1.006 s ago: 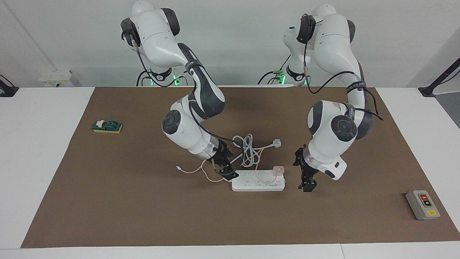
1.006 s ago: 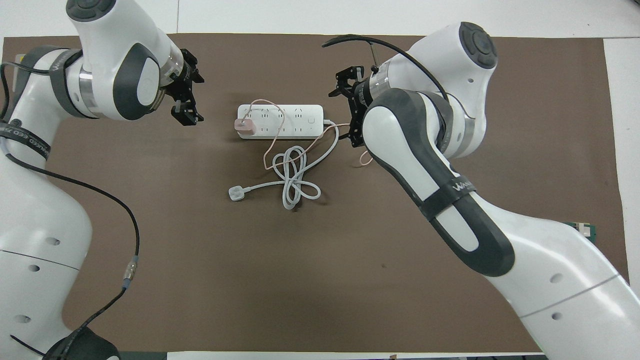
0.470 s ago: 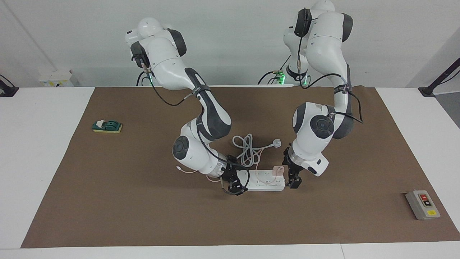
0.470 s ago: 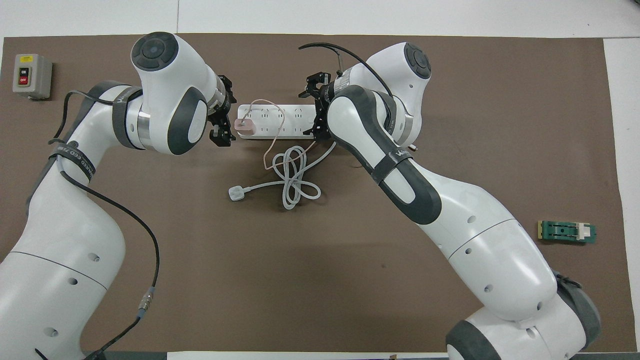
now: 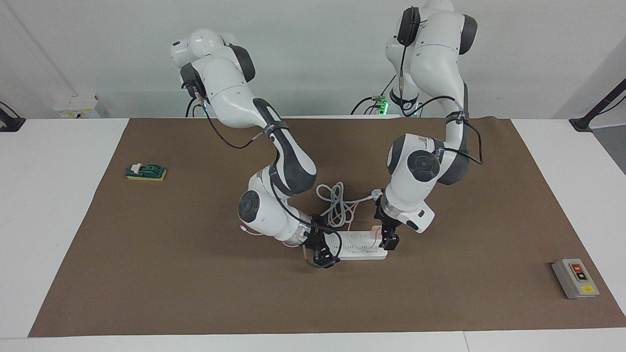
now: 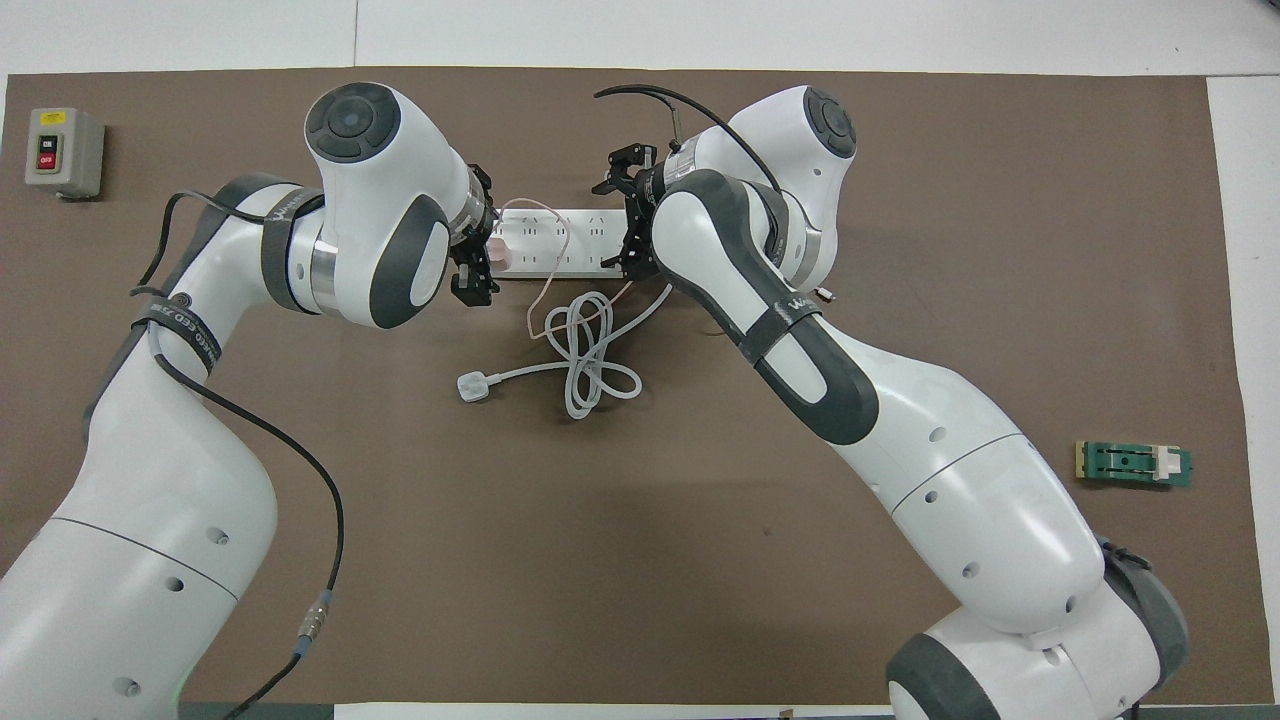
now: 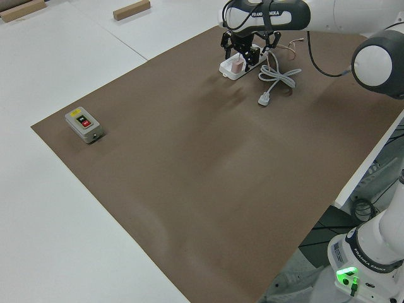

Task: Unplug charger and place it aside
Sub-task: 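Grasp the pink charger with the left gripper while the right gripper holds the strip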

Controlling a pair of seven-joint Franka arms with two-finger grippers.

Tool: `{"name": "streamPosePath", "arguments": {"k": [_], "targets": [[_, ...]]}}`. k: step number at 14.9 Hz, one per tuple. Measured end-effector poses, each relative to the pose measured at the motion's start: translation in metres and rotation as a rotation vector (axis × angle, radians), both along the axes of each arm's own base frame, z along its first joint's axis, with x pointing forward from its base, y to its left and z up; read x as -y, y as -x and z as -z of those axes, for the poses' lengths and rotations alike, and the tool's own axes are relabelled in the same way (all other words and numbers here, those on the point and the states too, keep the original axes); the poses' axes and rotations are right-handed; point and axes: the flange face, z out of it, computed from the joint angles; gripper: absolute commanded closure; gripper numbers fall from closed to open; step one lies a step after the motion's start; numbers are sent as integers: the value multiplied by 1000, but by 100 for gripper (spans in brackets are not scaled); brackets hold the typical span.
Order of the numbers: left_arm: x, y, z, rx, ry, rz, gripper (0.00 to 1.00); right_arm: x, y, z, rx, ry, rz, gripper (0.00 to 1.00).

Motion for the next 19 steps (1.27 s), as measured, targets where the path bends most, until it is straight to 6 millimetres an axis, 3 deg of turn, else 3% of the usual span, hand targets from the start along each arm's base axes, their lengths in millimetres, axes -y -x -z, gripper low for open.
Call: {"name": "streamPosePath", "arguments": {"k": [1,4,10,16,19], "targets": [[1,2,3,1,0,-1,33,0,0,1,-2,-1,-1,0],[0,5,8,2,-4,-2,99,-1,1,3,-11,-5,-6,0],[-1,4,6,22,-12,6,100,1,0,8,-4,-17,-36,0],[-1,5,6,26,-11,6,100,33,-6,12,-80,-73,-59,0],[-1,5,6,27,-11,6,100,34,-8,12,-74,-80,-59,0]]}}
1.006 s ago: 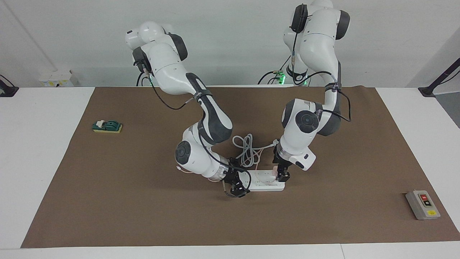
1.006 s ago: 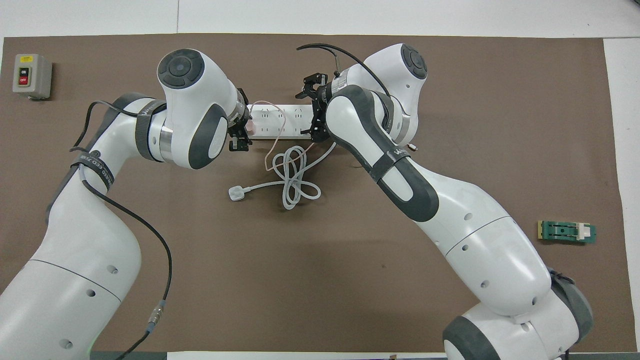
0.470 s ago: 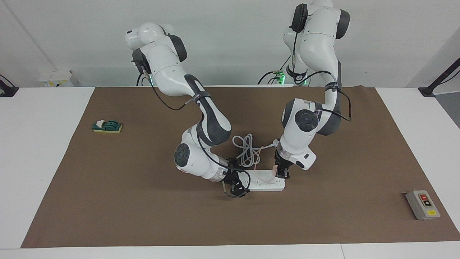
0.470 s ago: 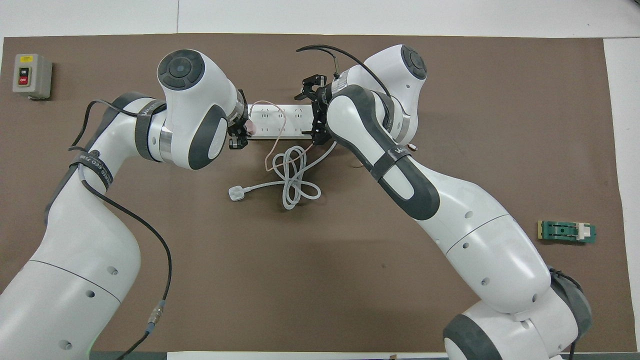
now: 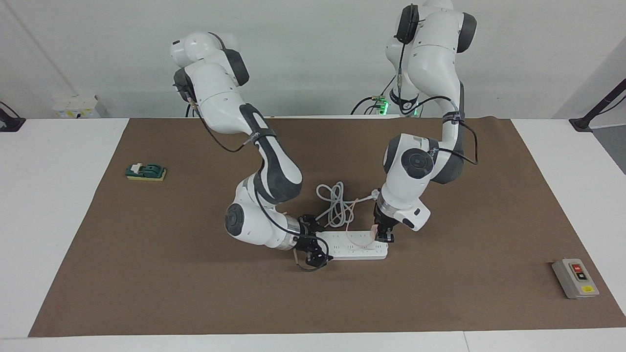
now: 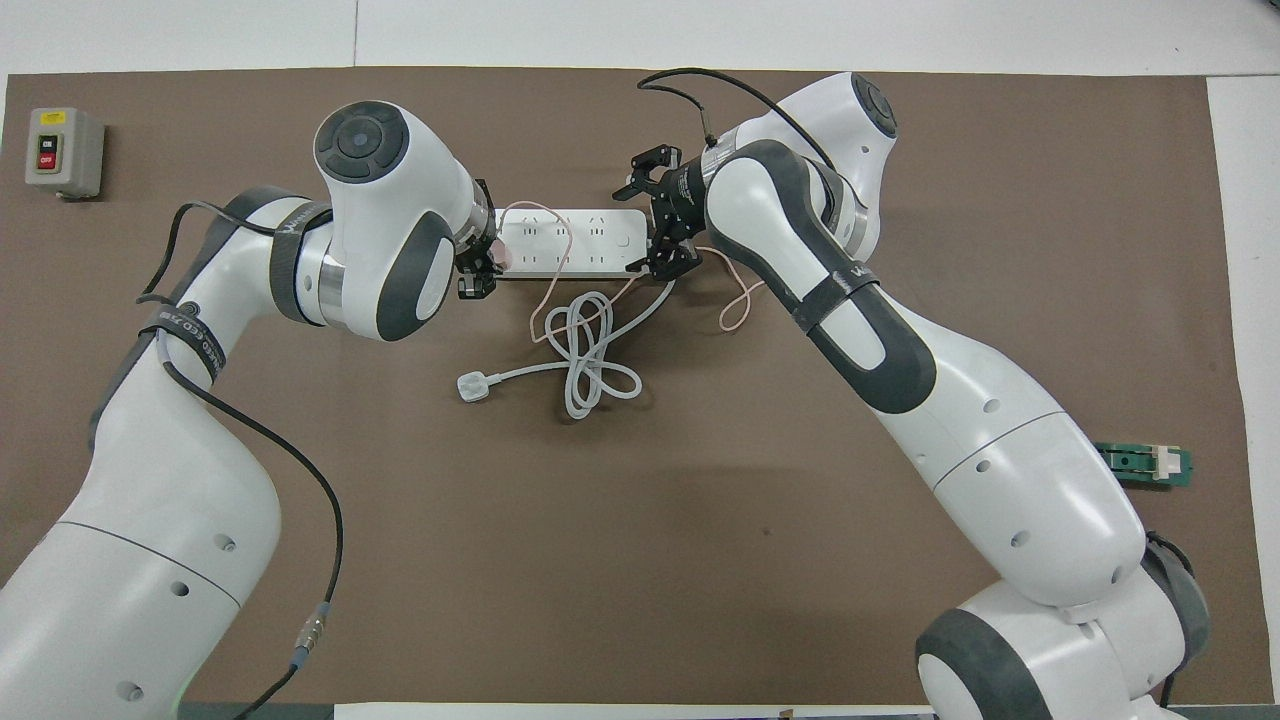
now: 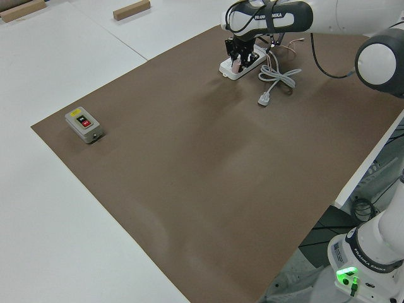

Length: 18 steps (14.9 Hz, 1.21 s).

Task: Unplug charger and place it aside
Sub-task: 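Grasp the pink charger with the left gripper while the right gripper holds the strip, then pull the charger out and carry it away with the left gripper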

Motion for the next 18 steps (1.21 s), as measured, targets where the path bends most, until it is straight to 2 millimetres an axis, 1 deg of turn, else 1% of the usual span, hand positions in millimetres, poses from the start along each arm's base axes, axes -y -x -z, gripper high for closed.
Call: {"name": "streamPosePath", "arguments": {"k": [3,9,12,14,15,16,17,18], "targets": [[0,0,0,0,0,0,100,-8,4,2,-9,-2,-16,0],[0,0,0,0,0,0,100,-9,5,5,-14,-2,-20,0],[0,0,0,0,0,0,100,-9,5,16,5,-3,-33,0],[0,0,0,1,0,0,100,-9,4,19,8,-13,-37,0],[0,0,0,1,0,0,100,-9,4,19,8,-14,-37,9],[0,0,0,0,0,0,100,-8,4,18,8,-15,-36,30],[0,0,0,0,0,0,100,-8,4,18,5,-17,-32,40],[0,0,0,0,0,0,100,-8,4,18,5,-17,-31,42]]}}
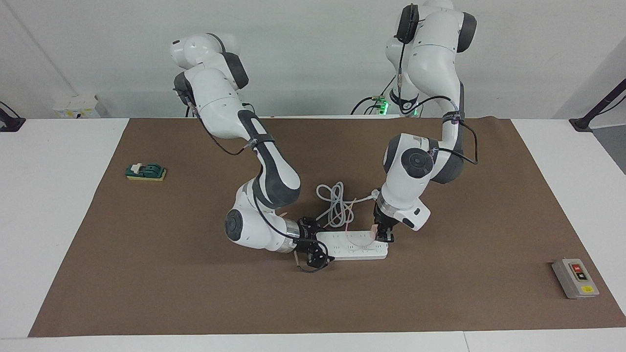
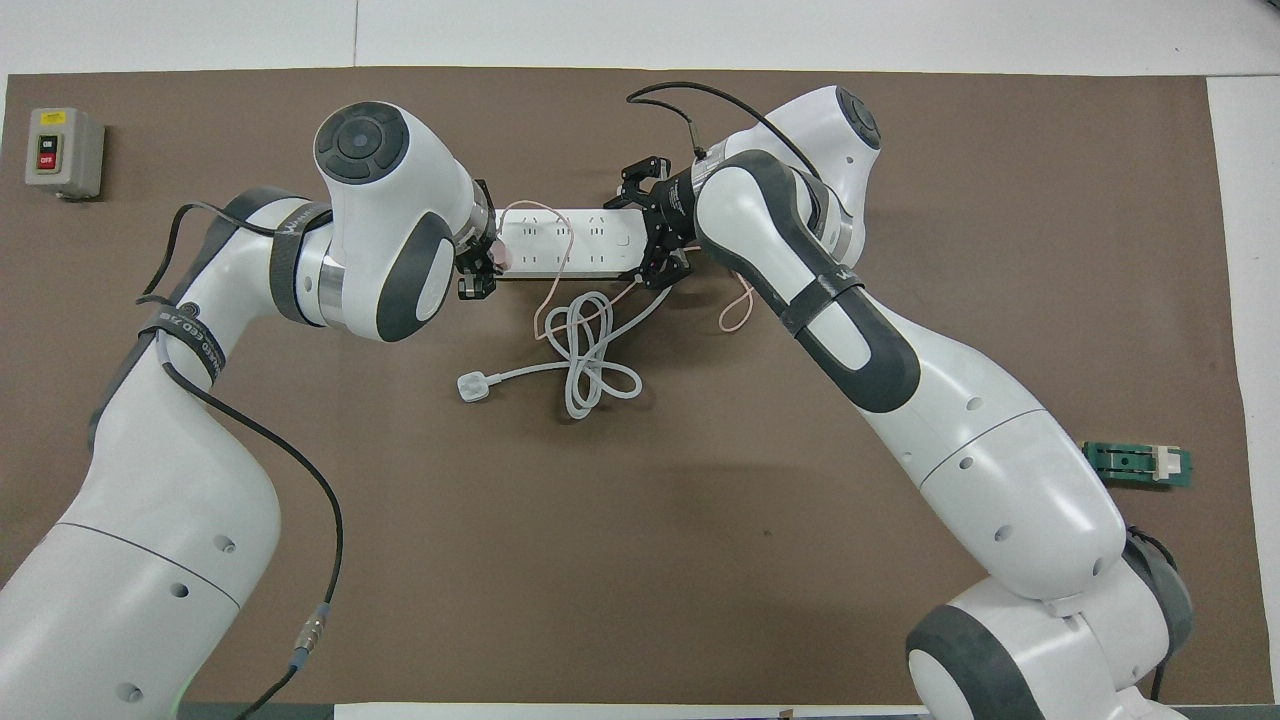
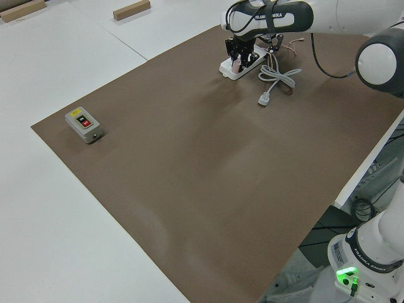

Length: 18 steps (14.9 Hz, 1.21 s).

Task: Unplug charger and place it aside
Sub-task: 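Pull the charger out and carry it away with the left gripper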

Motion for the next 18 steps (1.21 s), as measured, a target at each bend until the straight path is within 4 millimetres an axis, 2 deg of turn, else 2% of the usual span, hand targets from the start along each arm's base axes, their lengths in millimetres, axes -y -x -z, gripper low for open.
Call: {"name": "streamPosePath", "arguments": {"k": [8,10,11,14,18], "targets": [[0,0,-2,-2,0,0,100,0,0,0,2,0,0,41],[-1,-3,-10,-10,2,-4,100,0,0,0,3,0,0,41],[-5,-6,-23,-11,1,-6,100,0,0,0,3,0,0,41],[-53,-22,-82,32,-3,-22,100,0,0,0,3,0,0,41],[-144,-15,-146,-8,-24,83,100,0,0,0,3,0,0,41]]}}
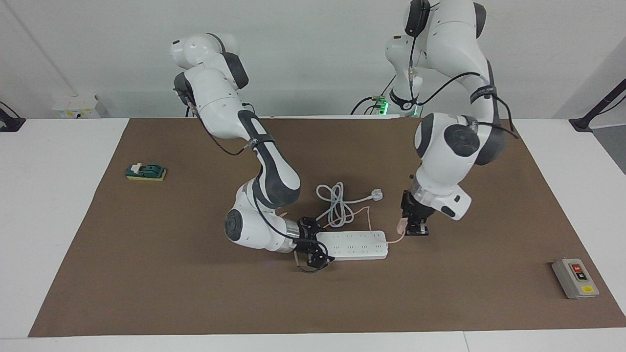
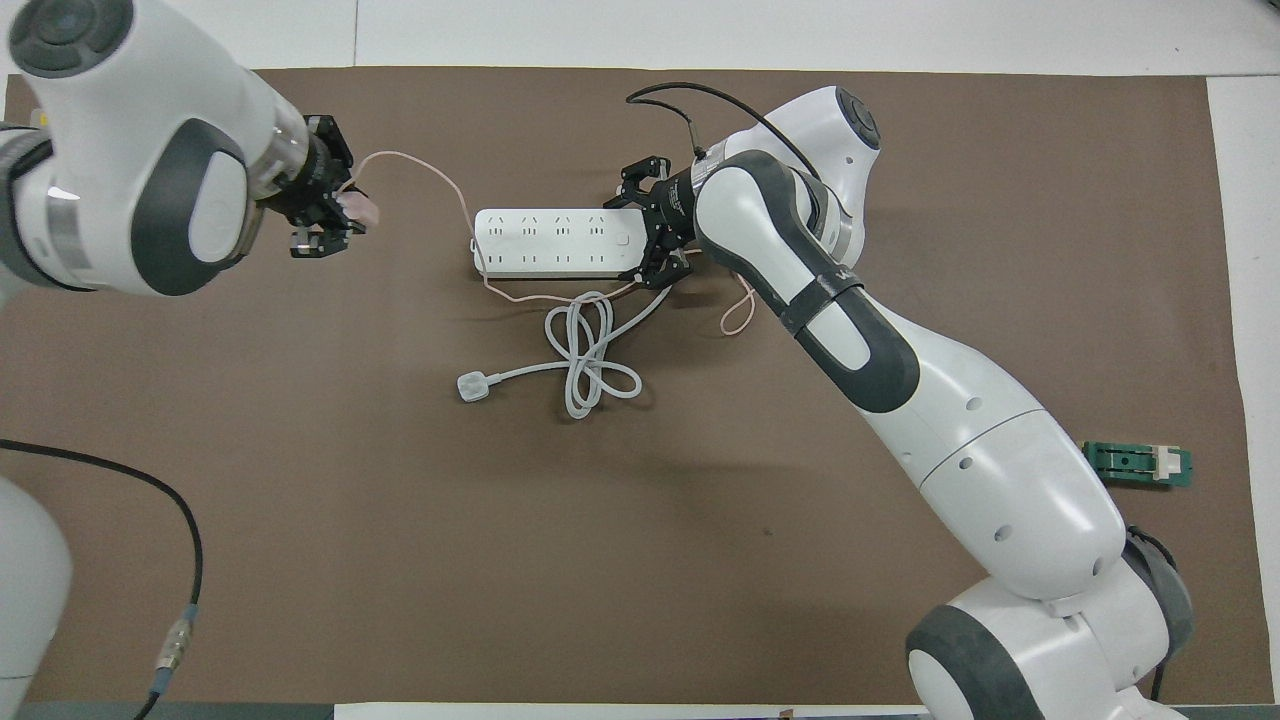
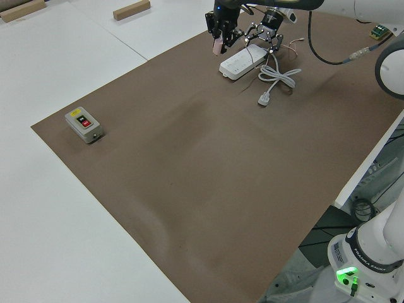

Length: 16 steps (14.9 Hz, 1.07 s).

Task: Unplug charger and place it aside
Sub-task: 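Pull the charger out and carry it away with the left gripper, then set the charger down with the left gripper while the right gripper lifts away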

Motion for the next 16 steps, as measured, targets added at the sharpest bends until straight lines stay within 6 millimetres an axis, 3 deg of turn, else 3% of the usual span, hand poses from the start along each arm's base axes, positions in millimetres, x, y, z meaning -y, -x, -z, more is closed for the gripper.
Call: {"name": "streamPosePath", "arguments": {"k": [2,3,4,8,10,11,12,13,14,16], "targets": [[-50,6,-18,-30,-5,78,100,0,0,0,0,0,0,39],[-78,7,-21,-39,-5,121,100,0,0,0,0,0,0,15],[-105,7,-20,-43,-3,171,100,0,0,0,0,0,0,0],[-197,15,-2,-61,13,364,100,-6,1,-1,10,6,2,0],[-231,24,5,-60,21,435,100,-9,1,-10,20,4,0,0],[-239,28,9,-54,21,462,100,-12,0,-26,35,-5,2,0],[-241,32,13,-49,20,479,64,-12,-2,-49,55,-12,14,0],[-238,34,17,-47,20,491,10,-10,-4,-77,69,-19,25,0],[-235,35,18,-46,20,498,0,-4,-4,-104,75,-20,29,0],[-228,36,16,-40,19,513,0,13,-1,-155,80,-11,24,0]]}}
